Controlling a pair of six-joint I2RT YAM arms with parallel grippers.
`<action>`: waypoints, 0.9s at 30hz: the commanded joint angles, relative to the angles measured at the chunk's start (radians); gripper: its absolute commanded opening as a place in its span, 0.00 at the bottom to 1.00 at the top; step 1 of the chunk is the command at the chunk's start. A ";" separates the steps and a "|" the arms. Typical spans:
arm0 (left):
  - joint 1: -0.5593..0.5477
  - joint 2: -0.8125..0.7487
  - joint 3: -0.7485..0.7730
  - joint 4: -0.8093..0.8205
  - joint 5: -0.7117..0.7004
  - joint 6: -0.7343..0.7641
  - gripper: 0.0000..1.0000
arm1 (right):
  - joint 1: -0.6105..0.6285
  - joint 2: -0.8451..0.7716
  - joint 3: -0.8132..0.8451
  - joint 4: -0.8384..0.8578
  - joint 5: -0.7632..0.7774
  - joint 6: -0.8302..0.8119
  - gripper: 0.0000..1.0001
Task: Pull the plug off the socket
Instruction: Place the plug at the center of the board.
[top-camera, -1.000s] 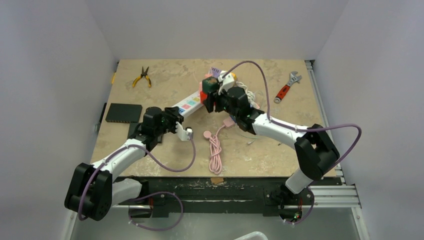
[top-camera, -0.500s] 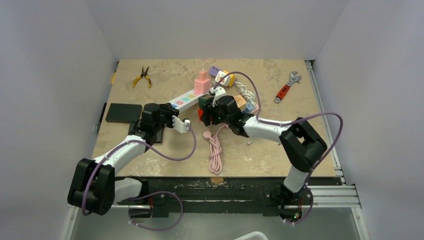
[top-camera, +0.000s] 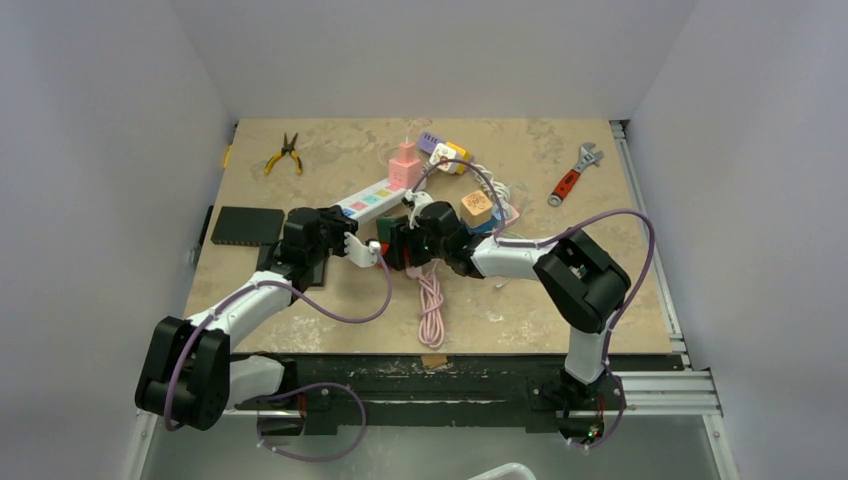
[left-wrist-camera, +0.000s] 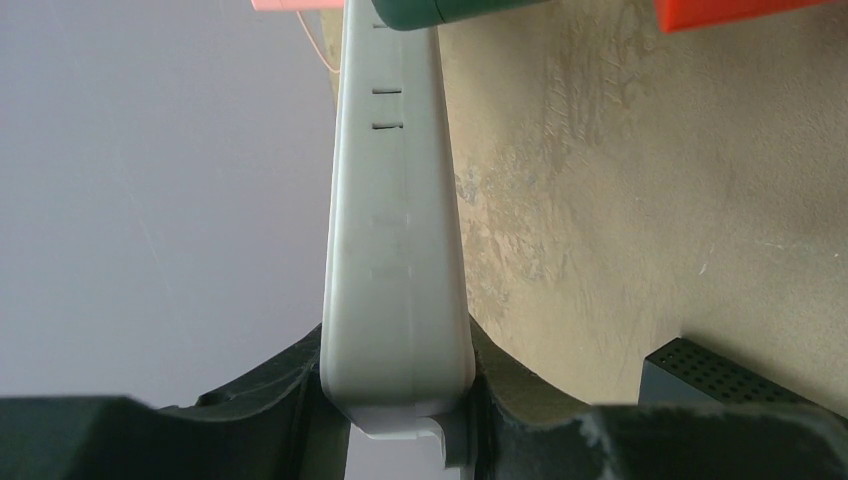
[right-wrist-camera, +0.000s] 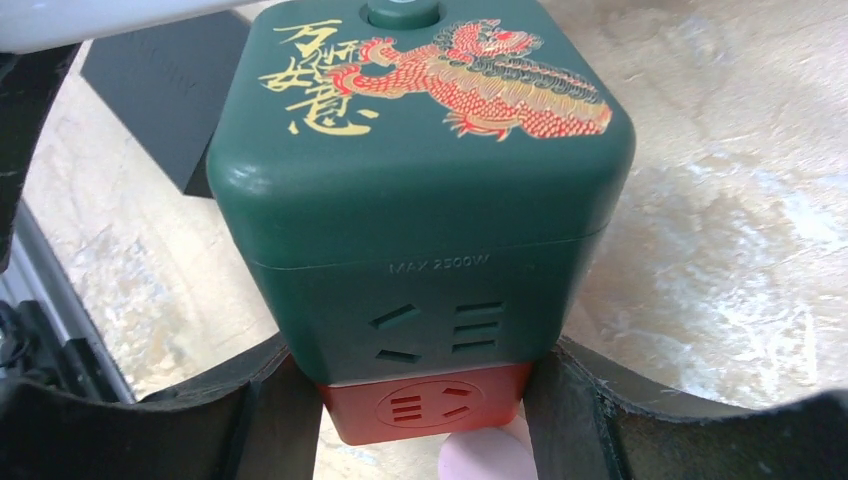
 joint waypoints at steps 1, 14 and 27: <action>0.019 0.006 0.003 -0.037 -0.060 0.016 0.00 | 0.004 -0.026 -0.026 0.082 -0.123 0.092 0.07; 0.019 -0.007 0.008 -0.042 -0.045 0.026 0.00 | 0.004 -0.139 -0.161 -0.080 -0.054 0.047 0.93; 0.019 -0.029 0.009 -0.062 -0.037 0.030 0.00 | -0.083 -0.208 -0.252 -0.144 -0.021 0.070 0.98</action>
